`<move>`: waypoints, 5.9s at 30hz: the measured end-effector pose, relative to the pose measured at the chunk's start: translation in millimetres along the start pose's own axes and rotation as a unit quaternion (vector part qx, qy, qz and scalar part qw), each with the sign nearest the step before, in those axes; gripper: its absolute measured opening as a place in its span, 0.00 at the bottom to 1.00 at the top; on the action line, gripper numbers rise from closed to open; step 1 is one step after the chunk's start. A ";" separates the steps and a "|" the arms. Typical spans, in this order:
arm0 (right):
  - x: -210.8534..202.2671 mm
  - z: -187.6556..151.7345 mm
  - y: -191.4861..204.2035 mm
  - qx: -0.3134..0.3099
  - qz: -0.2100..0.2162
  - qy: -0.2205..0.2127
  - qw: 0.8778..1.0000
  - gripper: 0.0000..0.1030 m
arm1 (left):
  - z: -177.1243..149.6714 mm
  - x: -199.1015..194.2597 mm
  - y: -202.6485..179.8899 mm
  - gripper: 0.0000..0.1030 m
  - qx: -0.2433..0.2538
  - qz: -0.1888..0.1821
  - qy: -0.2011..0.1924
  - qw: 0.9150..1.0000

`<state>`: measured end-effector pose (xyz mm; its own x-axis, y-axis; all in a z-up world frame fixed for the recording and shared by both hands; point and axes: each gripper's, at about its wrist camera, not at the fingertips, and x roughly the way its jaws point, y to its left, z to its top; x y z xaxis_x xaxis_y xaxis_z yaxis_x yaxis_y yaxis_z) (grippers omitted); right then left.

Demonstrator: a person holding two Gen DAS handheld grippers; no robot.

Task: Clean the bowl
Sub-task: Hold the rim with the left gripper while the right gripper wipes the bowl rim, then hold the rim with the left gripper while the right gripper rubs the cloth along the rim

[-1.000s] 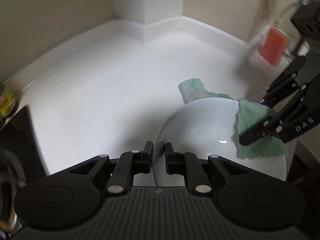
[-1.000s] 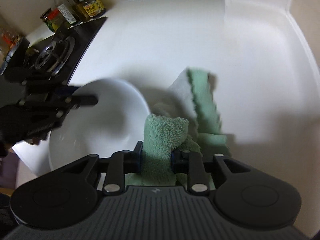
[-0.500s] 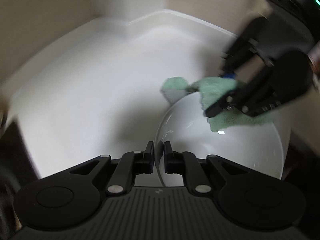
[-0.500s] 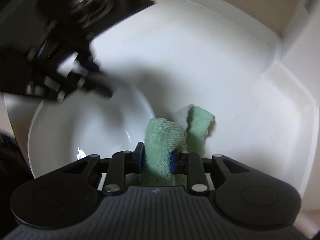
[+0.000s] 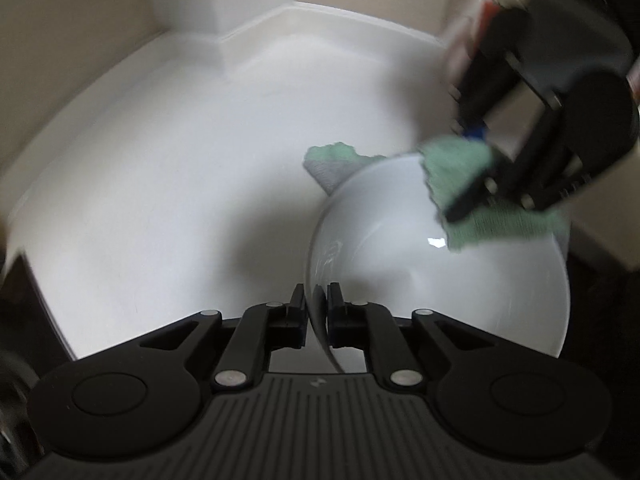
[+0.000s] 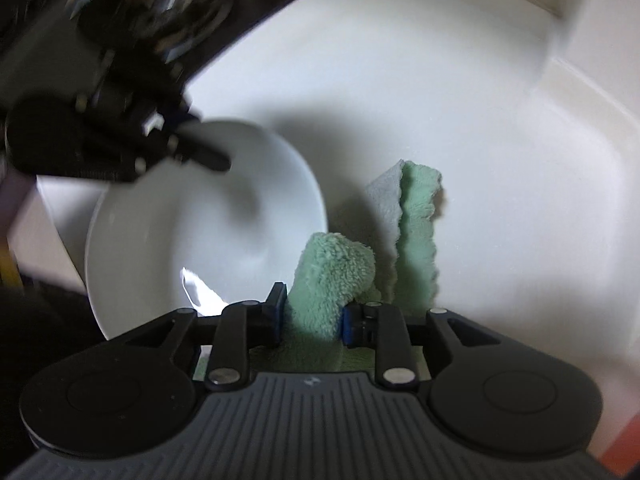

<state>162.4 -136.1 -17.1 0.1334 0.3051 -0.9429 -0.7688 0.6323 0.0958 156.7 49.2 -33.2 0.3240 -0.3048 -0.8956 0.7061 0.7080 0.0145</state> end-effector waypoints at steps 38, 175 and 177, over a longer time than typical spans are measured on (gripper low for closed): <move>21.8 46.7 2.3 -0.059 -0.003 -0.020 0.998 0.14 | -12.5 3.1 -3.7 0.11 -0.097 -0.001 -0.012 0.995; 20.2 61.6 12.1 -0.112 -0.047 -0.046 0.991 0.13 | 2.6 4.6 17.0 0.08 -0.075 -0.004 -0.031 0.997; 16.7 56.5 1.4 -0.066 -0.029 -0.059 0.996 0.12 | -9.0 -3.8 10.1 0.08 -0.099 0.008 -0.032 0.995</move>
<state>198.8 -89.9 -14.7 0.2466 0.3566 -0.9011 -0.8320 0.5548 -0.0082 157.0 63.2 -33.6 0.3781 -0.3275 -0.8659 0.5652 0.8224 -0.0642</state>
